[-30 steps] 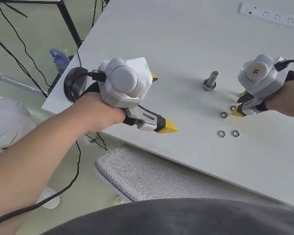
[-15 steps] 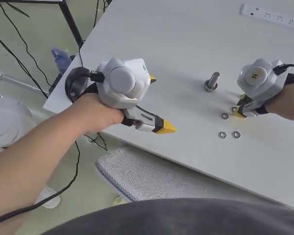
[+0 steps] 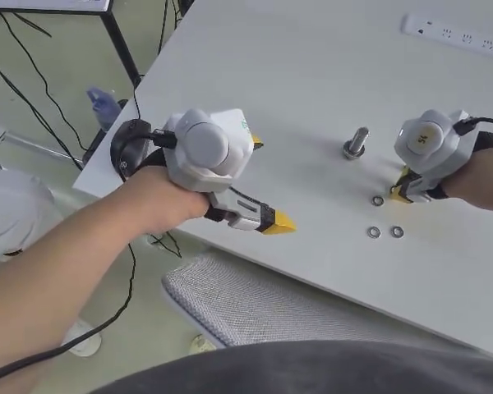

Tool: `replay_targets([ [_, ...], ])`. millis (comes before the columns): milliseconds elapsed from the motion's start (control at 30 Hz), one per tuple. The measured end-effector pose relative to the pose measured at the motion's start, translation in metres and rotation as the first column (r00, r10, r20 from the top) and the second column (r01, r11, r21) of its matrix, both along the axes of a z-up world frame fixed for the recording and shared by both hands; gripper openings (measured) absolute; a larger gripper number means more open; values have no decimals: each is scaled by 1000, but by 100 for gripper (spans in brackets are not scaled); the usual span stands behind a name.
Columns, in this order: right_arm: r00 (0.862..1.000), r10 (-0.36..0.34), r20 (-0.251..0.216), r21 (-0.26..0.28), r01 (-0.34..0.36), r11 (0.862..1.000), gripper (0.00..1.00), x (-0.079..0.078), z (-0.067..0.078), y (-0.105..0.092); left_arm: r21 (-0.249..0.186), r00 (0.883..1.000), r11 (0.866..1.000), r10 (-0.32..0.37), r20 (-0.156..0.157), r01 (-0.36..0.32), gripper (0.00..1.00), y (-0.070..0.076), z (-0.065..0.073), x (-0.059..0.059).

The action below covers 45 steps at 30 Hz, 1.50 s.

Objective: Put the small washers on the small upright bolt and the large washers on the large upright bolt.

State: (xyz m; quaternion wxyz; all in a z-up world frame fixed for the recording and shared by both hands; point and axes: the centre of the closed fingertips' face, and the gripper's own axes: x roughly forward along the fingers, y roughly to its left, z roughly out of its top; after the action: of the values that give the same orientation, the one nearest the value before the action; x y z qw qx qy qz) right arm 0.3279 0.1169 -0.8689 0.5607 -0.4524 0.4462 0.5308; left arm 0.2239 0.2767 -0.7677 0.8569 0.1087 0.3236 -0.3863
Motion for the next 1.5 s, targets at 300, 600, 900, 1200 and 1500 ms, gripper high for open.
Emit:
replay_targets([
  [300,1000,-16,-13,-57,16,998,12,1,0,0,0,1000,1000,3,4,-3,82,0,2,0],
  [600,997,-64,-45,-37,62,997,12,2,1,0,8,1000,1000,2,-2,-2,82,0,0,-2],
  [900,996,-68,-50,-50,66,997,12,7,3,-7,4,1000,1000,5,5,-5,81,-1,2,1],
  [1200,995,-91,-40,-49,89,995,12,9,19,-17,3,1000,1000,6,7,-6,82,-1,1,2],
  [1500,992,-125,-33,-65,123,990,12,9,28,-40,5,1000,1000,0,9,0,82,-2,0,2],
])
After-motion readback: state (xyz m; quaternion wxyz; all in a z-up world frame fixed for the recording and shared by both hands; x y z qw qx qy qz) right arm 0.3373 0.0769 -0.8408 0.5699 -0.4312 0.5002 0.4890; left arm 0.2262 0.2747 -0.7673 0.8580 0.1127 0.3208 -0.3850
